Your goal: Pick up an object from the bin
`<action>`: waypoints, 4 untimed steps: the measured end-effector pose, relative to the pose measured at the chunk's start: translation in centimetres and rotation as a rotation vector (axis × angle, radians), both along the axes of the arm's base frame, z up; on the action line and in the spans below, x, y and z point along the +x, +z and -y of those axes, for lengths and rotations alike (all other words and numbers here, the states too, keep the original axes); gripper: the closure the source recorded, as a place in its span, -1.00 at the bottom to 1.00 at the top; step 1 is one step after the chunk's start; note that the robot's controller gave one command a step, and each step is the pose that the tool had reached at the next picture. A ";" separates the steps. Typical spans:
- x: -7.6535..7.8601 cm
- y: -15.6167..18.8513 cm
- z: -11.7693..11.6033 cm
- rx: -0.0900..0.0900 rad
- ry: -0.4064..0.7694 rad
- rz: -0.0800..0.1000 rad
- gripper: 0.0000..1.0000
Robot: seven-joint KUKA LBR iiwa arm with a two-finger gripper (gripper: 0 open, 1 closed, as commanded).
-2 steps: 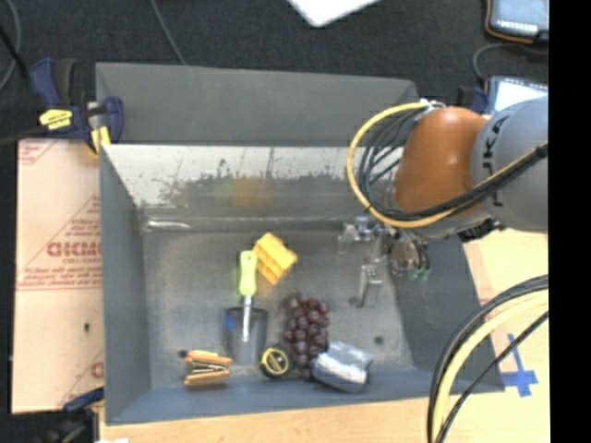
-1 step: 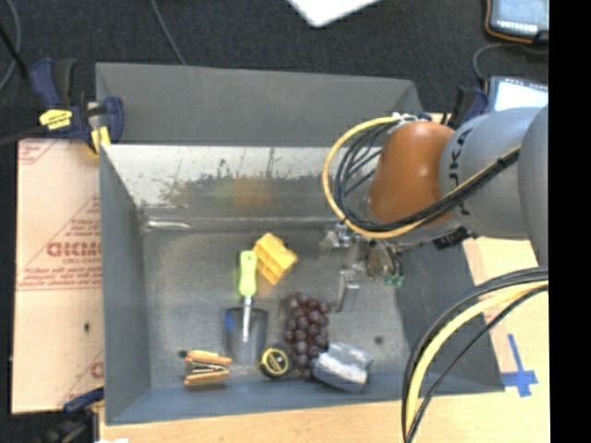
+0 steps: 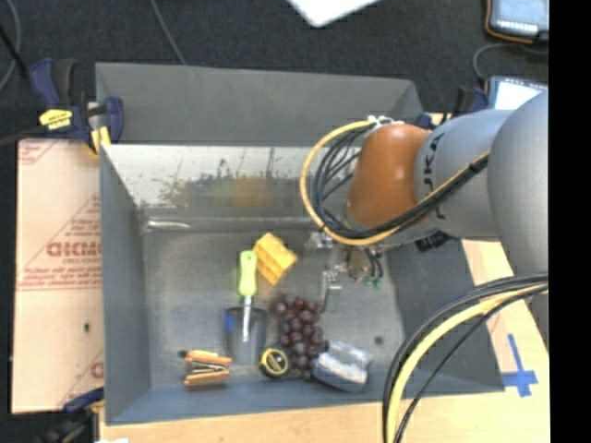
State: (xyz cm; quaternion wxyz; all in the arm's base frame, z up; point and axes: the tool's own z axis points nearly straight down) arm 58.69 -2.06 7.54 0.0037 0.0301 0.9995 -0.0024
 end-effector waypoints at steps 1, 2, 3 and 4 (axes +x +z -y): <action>-2.0 -0.1 -2.5 0.008 -0.110 0.007 -1.00; -3.1 0.4 -4.1 0.002 -0.208 0.004 -1.00; -2.4 0.1 -5.5 0.008 -0.363 0.009 -1.00; 0.0 0.3 -7.9 0.007 -0.580 0.007 -1.00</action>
Offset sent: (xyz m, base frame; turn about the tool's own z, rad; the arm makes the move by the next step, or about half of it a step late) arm -0.0354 0.0550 0.0070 0.2194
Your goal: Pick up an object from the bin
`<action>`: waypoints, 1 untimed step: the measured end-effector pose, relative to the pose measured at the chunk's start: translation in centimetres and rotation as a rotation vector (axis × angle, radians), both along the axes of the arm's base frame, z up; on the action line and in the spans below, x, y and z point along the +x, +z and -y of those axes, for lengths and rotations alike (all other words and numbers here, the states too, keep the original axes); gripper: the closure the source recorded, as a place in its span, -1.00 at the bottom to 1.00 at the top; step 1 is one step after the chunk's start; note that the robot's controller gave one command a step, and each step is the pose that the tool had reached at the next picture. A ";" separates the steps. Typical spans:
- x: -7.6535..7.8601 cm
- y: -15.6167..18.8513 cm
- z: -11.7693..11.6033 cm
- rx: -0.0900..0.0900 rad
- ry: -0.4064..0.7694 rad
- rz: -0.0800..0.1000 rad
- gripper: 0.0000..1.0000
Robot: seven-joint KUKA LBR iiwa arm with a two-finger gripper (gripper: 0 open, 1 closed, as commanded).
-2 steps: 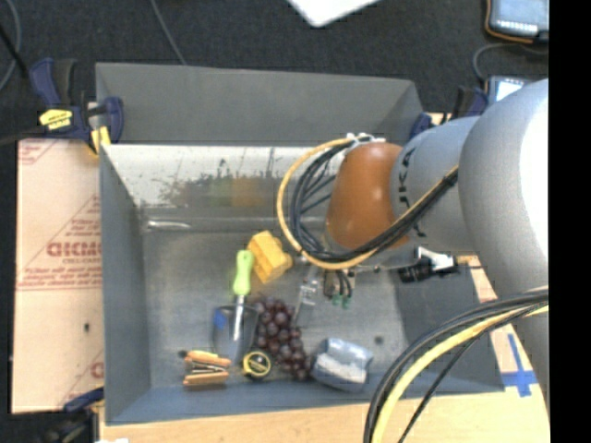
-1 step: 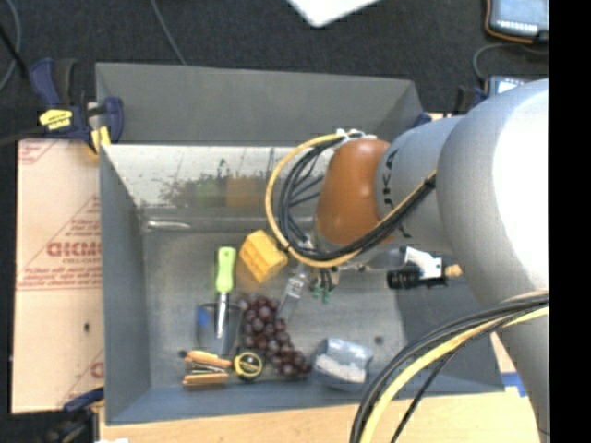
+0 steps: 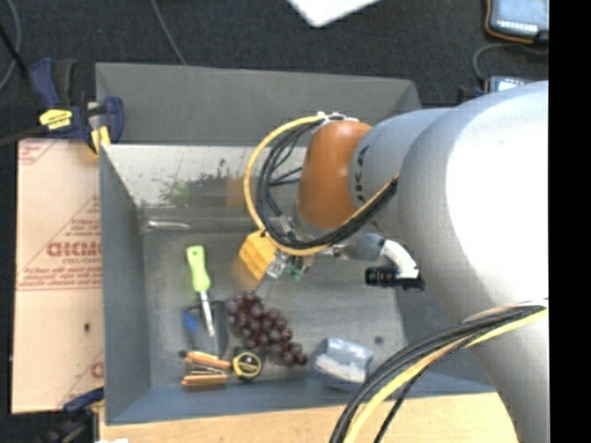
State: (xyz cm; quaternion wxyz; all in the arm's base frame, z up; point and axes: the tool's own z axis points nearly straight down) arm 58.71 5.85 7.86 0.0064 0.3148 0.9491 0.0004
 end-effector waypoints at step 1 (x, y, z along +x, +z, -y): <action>1.1 -0.3 -1.4 -0.002 0.173 0.006 -1.00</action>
Offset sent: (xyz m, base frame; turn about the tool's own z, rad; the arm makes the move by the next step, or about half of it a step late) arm 0.0589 0.0512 0.0103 -0.2911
